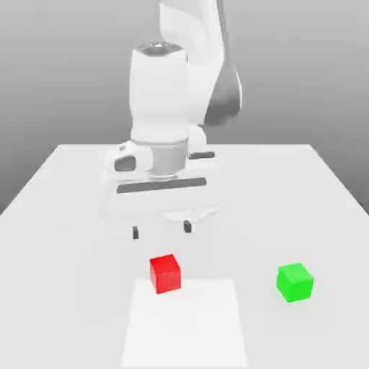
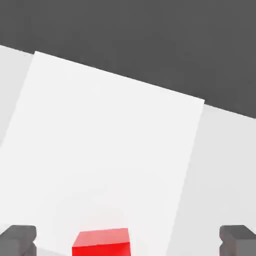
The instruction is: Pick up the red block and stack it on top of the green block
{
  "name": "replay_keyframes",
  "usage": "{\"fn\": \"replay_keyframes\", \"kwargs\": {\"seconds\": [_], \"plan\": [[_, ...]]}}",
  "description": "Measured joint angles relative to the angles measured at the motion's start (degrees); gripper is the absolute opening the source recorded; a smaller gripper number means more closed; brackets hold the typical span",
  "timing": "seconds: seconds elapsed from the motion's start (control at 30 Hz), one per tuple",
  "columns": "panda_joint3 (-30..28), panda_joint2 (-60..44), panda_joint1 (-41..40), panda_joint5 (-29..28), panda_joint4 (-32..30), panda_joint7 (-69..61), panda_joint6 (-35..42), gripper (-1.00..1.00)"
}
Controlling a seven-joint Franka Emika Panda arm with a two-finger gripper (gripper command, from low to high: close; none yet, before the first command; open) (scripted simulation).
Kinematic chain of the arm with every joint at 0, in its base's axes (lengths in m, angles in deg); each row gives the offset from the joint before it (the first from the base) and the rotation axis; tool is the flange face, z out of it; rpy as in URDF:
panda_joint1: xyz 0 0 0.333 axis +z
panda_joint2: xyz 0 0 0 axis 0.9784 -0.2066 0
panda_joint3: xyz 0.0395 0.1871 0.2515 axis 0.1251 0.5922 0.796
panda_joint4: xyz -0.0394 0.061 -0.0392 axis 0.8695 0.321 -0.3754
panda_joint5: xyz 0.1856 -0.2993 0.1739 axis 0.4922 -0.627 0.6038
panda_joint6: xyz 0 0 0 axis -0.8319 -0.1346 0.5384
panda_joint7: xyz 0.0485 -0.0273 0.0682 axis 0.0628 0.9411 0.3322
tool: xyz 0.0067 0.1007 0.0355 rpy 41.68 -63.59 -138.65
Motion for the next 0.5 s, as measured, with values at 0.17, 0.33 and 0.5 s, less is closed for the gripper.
{"fn": "replay_keyframes", "kwargs": {"seconds": [0.17,0.33,0.5], "plan": [[3.6,-12.0,-1.0,9.5,0.4,-7.5,-10.0,0.0],[7.6,-16.0,-4.6,11.1,0.9,-8.7,-13.4,-1.0],[7.5,-15.1,-4.8,10.1,0.8,-8.0,-12.6,-1.0]]}}
